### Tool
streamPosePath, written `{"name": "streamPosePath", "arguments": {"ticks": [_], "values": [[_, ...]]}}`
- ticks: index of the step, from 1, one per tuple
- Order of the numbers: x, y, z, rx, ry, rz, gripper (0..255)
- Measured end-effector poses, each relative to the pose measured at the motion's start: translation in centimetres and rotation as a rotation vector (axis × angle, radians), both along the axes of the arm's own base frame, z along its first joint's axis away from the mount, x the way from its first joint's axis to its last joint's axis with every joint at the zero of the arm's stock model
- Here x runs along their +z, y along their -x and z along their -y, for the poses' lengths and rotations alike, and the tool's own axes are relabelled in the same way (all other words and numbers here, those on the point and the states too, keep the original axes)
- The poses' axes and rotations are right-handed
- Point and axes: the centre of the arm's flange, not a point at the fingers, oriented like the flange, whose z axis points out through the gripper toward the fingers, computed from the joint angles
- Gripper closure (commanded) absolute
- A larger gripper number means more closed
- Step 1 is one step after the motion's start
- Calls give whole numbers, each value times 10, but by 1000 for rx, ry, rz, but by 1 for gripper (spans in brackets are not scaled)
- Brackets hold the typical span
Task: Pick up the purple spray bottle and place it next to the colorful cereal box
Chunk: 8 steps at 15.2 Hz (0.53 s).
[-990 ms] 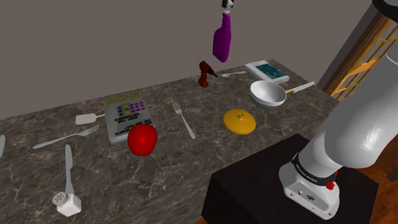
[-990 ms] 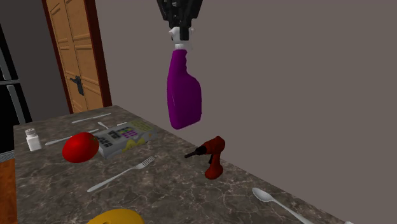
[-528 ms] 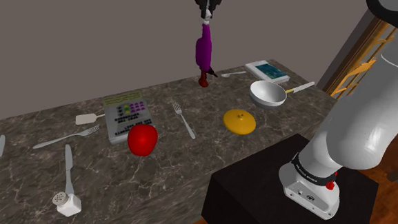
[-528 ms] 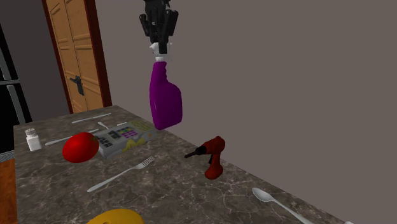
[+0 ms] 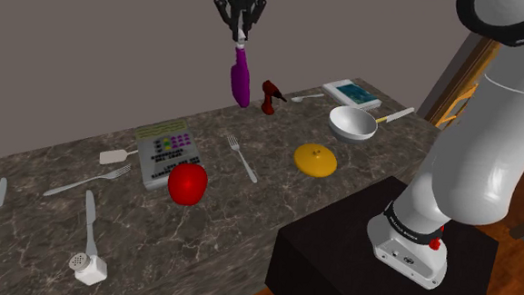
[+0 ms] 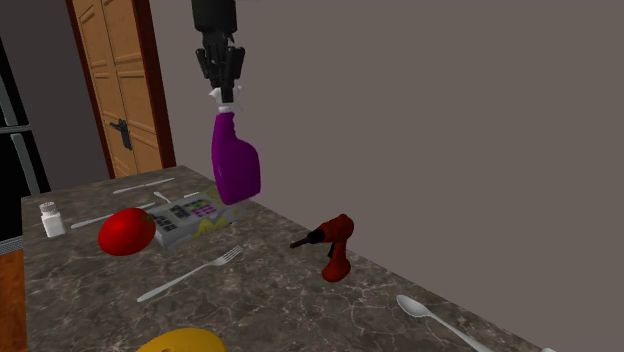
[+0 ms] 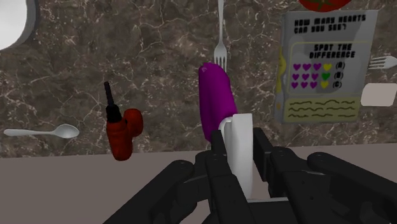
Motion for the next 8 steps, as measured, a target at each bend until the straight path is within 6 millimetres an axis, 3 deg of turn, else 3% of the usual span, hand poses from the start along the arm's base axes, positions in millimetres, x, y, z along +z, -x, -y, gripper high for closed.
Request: {"name": "streamPosePath", "arguments": {"ticks": [6, 8], "values": [[-27, -23, -74, 0, 0, 0, 255], [-33, -26, -87, 0, 0, 0, 255]]}}
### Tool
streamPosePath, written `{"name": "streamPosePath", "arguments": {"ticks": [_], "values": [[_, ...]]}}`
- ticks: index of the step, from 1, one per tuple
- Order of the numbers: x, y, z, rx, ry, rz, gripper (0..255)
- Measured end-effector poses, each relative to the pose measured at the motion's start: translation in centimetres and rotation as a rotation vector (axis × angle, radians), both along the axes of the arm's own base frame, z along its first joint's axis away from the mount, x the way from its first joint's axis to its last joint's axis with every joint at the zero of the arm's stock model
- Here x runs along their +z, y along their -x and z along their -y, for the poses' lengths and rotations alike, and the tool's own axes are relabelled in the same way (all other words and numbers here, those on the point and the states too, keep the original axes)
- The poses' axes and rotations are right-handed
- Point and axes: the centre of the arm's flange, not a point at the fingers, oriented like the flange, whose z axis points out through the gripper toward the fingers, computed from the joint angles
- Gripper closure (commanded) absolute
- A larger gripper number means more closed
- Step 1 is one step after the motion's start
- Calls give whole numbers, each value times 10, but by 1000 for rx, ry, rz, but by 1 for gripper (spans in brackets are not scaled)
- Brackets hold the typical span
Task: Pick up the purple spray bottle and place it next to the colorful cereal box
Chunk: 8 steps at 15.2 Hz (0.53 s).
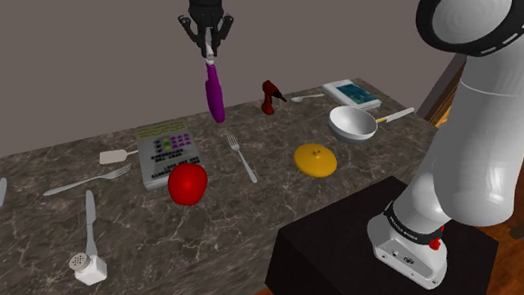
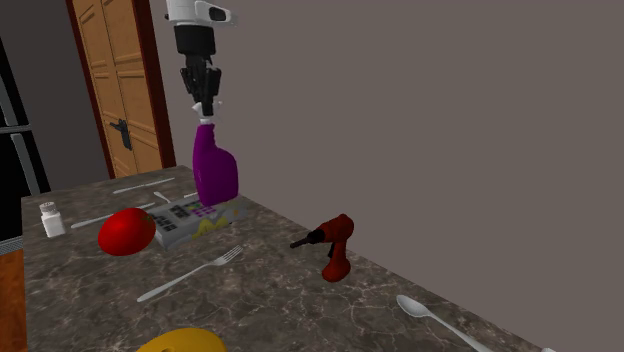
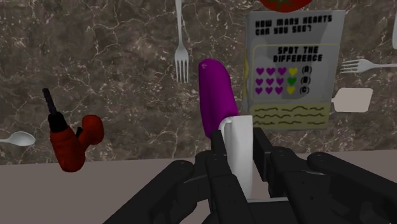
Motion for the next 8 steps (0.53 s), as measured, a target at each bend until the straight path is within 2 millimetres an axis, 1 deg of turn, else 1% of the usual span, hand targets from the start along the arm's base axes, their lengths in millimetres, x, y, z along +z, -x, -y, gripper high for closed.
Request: {"name": "streamPosePath", "arguments": {"ticks": [2, 8], "values": [[-10, -1, -4, -1, 0, 0, 255], [-42, -1, -5, -1, 0, 0, 255]]}}
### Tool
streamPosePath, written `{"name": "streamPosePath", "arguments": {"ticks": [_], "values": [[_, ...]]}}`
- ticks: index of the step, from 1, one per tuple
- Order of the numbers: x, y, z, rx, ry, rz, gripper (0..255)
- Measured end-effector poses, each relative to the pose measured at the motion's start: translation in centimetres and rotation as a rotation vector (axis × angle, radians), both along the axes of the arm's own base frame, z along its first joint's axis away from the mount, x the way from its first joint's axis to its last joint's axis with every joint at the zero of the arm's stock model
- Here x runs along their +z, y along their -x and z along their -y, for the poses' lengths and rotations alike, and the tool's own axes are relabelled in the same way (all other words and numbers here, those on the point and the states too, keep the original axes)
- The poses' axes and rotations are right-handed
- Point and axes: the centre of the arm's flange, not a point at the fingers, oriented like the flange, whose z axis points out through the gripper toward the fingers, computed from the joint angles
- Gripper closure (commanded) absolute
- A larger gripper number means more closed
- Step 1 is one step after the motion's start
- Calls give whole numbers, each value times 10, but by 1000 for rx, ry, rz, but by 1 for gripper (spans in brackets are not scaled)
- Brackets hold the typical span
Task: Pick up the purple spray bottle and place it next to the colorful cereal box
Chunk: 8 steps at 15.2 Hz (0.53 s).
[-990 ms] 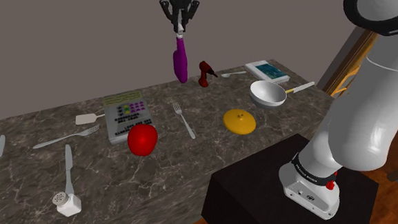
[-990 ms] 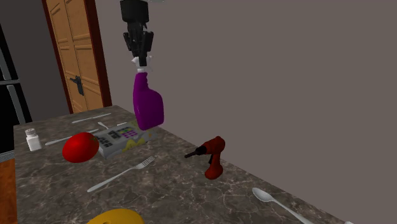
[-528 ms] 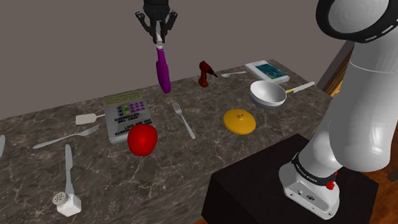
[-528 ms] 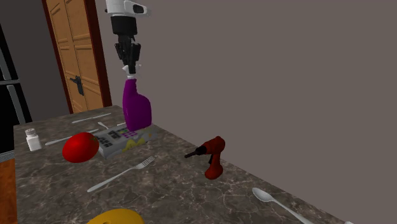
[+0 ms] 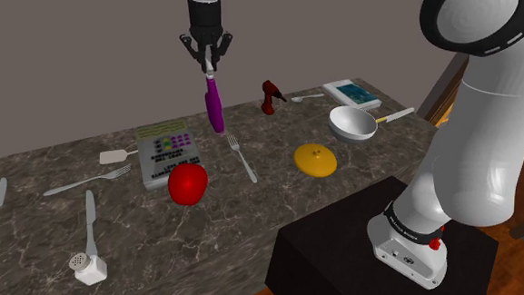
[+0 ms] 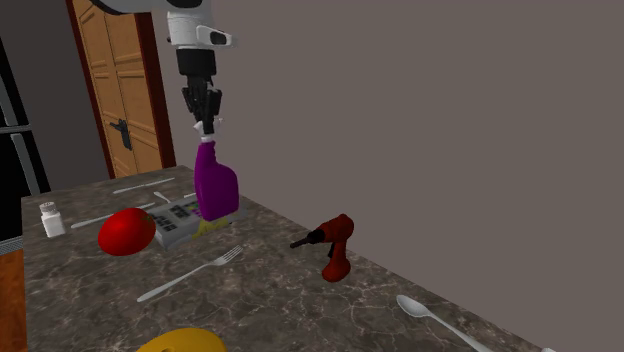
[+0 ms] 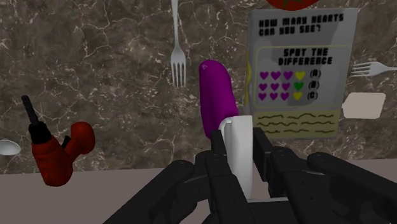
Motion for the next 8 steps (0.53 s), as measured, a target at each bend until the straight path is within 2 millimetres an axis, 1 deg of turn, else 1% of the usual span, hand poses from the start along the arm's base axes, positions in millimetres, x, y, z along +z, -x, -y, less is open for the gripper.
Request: {"name": "streamPosePath", "arguments": {"ticks": [8], "values": [[-41, 0, 2, 0, 0, 0, 255]]}}
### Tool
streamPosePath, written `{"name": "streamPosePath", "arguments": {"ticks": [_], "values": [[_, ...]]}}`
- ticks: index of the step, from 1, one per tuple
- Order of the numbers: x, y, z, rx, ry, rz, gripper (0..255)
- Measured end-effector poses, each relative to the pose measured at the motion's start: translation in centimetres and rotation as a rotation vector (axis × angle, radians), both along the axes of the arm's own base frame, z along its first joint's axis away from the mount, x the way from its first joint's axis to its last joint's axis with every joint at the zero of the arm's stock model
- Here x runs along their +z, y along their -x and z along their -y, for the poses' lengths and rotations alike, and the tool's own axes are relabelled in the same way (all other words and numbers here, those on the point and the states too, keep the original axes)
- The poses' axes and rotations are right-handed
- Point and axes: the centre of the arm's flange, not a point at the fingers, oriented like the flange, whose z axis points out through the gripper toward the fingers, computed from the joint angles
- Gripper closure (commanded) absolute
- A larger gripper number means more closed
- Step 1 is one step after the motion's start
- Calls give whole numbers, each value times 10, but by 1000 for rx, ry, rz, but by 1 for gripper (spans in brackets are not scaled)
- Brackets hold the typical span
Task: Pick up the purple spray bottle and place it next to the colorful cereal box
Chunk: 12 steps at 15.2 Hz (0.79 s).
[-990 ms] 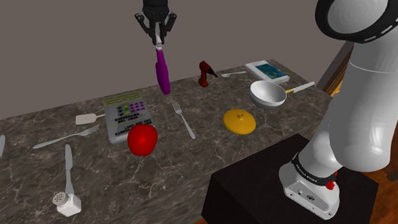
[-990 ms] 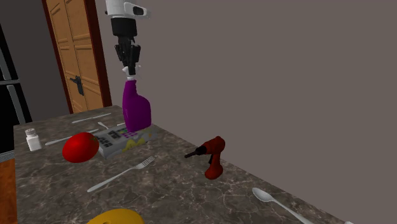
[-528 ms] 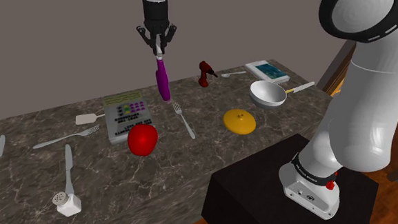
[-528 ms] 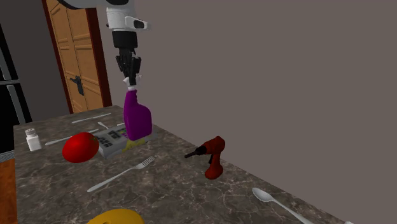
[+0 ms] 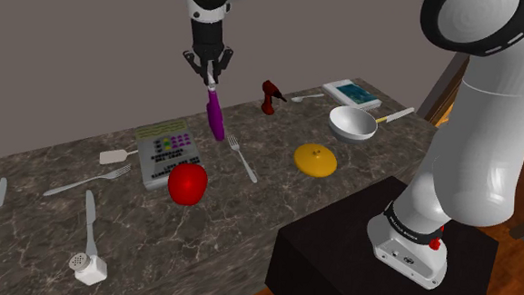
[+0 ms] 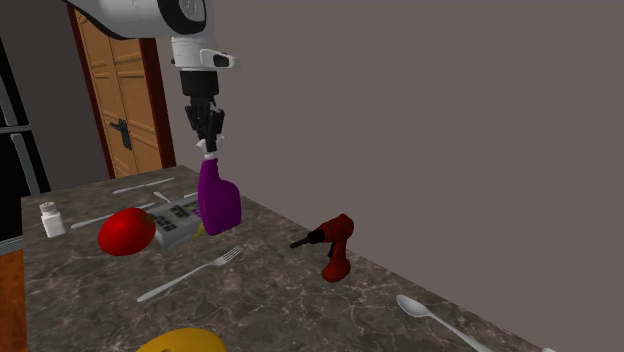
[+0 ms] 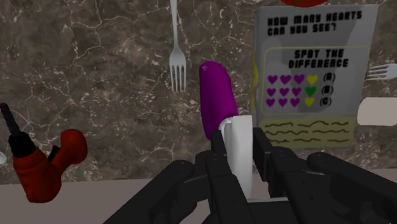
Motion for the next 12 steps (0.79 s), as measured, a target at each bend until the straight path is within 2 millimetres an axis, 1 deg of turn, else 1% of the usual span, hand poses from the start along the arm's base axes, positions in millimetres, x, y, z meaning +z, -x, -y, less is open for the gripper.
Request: {"name": "streamPosePath", "arguments": {"ticks": [6, 8, 12], "values": [[-35, 0, -1, 0, 0, 0, 255], [-40, 0, -1, 0, 0, 0, 255], [-41, 0, -1, 0, 0, 0, 255]]}}
